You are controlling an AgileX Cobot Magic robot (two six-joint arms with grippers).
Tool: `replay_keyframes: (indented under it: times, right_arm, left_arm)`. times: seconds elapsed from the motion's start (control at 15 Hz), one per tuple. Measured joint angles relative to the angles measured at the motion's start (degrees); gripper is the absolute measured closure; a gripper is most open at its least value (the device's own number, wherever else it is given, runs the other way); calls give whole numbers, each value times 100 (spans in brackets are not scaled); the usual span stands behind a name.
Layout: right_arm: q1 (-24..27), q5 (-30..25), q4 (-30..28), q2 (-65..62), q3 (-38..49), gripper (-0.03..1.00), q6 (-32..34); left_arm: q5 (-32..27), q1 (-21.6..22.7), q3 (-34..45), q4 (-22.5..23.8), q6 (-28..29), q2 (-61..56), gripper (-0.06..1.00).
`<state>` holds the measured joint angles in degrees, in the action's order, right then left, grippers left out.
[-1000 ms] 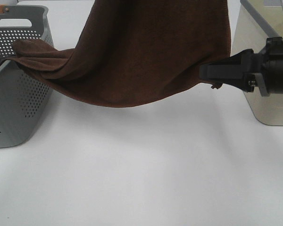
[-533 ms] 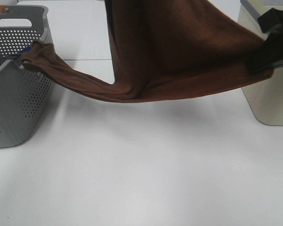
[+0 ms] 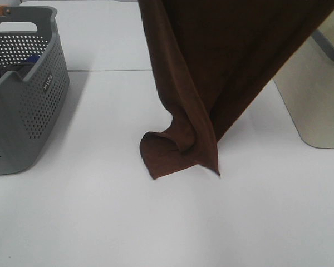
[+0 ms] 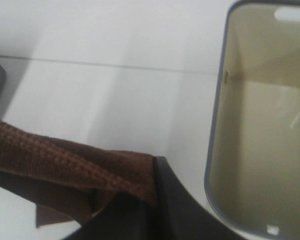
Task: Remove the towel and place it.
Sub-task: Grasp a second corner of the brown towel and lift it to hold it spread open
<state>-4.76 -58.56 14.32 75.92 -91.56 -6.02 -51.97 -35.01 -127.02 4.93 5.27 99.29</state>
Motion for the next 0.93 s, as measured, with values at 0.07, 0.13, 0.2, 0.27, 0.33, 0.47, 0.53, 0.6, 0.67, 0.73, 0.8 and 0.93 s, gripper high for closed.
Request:
replay_keyframes:
  times: [0.07,0.13,0.2,0.27,0.33,0.47,0.53,0.6,0.67,0.73,0.8,0.93]
  right_arm:
    - [0,0,218,-23,-269,97,-115]
    - [0,6,516,-69,-527,97,-235]
    - [0,6,814,-138,-699,97,-390]
    - [0,6,1049,-212,-802,97,-516]
    - [0,0,1226,-286,-854,97,-619]
    - [0,0,1375,-378,-865,97,-739]
    - [0,0,1358,-367,-865,97,-745]
    - [0,0,1318,-286,-865,97,-745]
    - [0,6,1197,-80,-865,97,-751]
    - [0,6,1197,-80,-865,97,-751]
    - [0,57,1100,138,-865,97,-751]
    - [-17,745,1020,922,-865,97,-751]
  left_arm:
    - [57,0,0,34,0,-223,94]
    - [74,0,-6,52,17,-453,94]
    - [74,0,-11,52,23,-653,94]
    - [63,0,-11,52,23,-831,94]
    - [40,0,-11,80,23,-985,94]
    - [-52,0,-23,269,23,-1083,94]
    - [-97,0,0,407,52,-1049,94]
    - [-120,0,69,602,132,-957,94]
    - [-126,23,229,1020,327,-739,94]
    - [-126,23,229,1020,327,-739,94]
    - [-115,115,281,1232,498,-521,94]
    - [447,699,304,1306,751,430,94]
